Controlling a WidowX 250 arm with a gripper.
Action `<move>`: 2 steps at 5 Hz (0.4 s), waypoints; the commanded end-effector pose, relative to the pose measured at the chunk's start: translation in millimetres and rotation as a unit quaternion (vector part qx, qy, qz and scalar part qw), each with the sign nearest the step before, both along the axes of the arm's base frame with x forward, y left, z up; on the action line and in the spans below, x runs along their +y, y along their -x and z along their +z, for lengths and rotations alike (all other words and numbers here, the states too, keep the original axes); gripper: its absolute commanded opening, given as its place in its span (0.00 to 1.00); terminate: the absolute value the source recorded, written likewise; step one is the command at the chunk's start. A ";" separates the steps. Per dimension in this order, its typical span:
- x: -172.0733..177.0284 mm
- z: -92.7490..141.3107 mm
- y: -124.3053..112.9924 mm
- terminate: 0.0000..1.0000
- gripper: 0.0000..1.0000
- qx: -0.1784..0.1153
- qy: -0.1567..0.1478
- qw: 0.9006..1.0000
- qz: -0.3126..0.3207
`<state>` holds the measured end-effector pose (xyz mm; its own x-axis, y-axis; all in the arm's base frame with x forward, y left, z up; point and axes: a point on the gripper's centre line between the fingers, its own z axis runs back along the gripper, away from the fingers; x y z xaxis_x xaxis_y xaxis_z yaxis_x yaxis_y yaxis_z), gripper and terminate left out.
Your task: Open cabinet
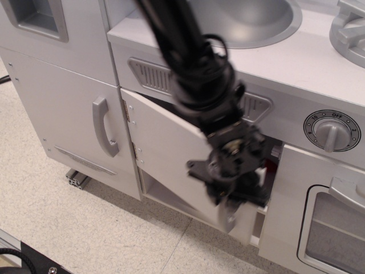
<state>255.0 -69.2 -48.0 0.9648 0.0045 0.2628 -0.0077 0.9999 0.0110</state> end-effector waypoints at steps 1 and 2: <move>17.5 30.6 27.1 0.00 0.00 -0.023 -0.005 0.999 -0.031; 19.6 69.3 27.5 0.00 1.00 -0.025 0.016 0.998 -0.052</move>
<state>219.6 -50.1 12.3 0.9560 -0.1038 0.2744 0.1109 0.9938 -0.0106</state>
